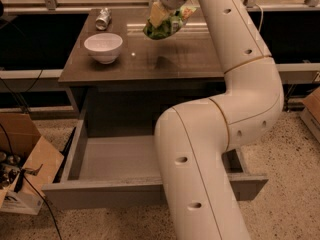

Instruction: Place green rice chip bag into top drawer

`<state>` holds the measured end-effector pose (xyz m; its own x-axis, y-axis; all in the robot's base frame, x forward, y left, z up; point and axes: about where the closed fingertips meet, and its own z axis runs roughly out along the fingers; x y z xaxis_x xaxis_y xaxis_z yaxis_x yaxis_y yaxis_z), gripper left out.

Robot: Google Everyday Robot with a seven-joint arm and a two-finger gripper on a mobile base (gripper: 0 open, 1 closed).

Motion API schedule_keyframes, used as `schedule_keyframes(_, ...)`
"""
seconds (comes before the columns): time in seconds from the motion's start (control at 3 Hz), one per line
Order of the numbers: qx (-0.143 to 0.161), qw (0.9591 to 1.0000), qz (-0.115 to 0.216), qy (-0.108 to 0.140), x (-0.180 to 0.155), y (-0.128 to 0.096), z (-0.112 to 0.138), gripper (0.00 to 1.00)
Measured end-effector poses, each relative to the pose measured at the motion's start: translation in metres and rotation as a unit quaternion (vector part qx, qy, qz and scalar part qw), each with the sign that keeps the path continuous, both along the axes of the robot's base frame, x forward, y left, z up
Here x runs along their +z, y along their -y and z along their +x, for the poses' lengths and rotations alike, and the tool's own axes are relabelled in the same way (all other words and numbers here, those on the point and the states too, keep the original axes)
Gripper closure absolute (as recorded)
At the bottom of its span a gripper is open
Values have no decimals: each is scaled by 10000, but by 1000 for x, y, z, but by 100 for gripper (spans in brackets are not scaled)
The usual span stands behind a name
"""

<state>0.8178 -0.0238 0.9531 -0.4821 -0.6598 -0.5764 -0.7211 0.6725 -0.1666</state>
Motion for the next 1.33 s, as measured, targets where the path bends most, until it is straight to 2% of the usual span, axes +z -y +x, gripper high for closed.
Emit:
schedule_keyframes(0.33,0,10000,0,0,0,0,0,100)
schedule_keyframes(0.67,42,9997,-85,-210,-9,5,-8,100)
schedule_keyframes(1.0,86,9985,-152,-528,-18,15,-23,100)
schedule_keyframes(1.33,88,9984,-153,-529,-18,15,-23,100)
